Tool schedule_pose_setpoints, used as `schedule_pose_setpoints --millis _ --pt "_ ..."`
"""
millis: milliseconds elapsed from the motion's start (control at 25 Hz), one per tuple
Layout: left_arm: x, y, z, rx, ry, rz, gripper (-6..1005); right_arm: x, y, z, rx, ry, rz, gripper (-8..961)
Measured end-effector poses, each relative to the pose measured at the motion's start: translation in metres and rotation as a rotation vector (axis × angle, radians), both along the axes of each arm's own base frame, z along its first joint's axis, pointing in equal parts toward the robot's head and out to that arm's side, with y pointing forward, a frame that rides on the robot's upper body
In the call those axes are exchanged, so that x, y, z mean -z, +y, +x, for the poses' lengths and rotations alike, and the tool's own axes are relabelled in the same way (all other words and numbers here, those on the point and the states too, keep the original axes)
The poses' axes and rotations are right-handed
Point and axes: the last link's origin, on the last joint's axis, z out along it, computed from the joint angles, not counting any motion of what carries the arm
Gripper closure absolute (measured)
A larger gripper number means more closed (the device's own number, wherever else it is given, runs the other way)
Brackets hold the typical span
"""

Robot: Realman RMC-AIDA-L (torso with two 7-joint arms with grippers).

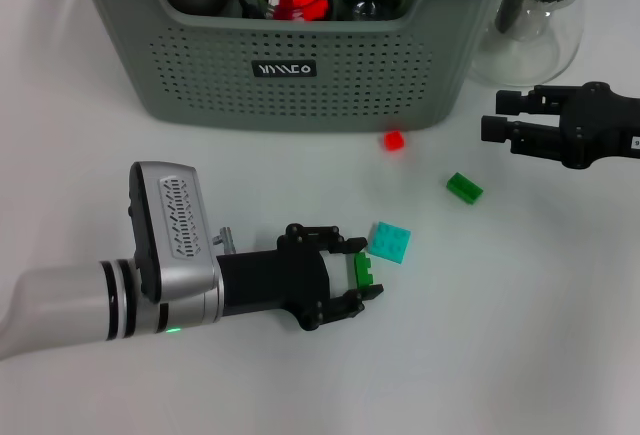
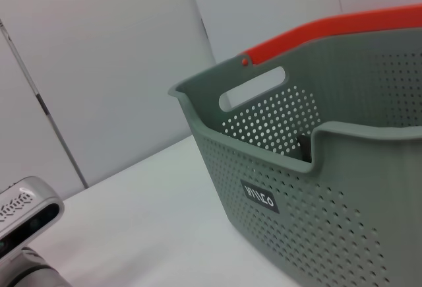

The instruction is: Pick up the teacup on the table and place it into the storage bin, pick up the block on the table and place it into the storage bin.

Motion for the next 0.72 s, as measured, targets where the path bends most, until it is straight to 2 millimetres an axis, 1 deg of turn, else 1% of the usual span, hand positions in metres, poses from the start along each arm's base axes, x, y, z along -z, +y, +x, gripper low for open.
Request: schedule_pose_setpoints --millis 120,280,440,560,600,680,720 --pt "0.0 0.001 0.0 0.0 0.005 0.002 469 0.0 0.0 0.0 -0.001 0.0 0.0 430" --pt "-0.001 0.002 0.001 -0.013 -0.003 -0.002 514 0.0 0.0 0.0 -0.001 0.0 0.0 430" --pt "-0.01 0.007 0.001 -0.071 -0.047 -0.023 559 -0.001 0.0 0.0 0.0 0.0 0.002 430" --pt "-0.029 0.008 0.002 -0.125 -0.121 -0.058 581 -0.001 0.0 0.0 0.002 0.001 0.004 430" --pt "-0.042 0.007 0.002 -0.14 -0.164 -0.08 581 -0.001 0.0 0.0 0.002 0.001 0.004 430" --pt "-0.059 0.003 0.003 -0.153 -0.222 -0.11 582 -0.001 0.0 0.0 0.002 0.001 0.005 430" --pt "-0.089 0.001 0.007 -0.158 -0.305 -0.137 582 -0.001 0.0 0.001 0.002 0.001 0.005 430"
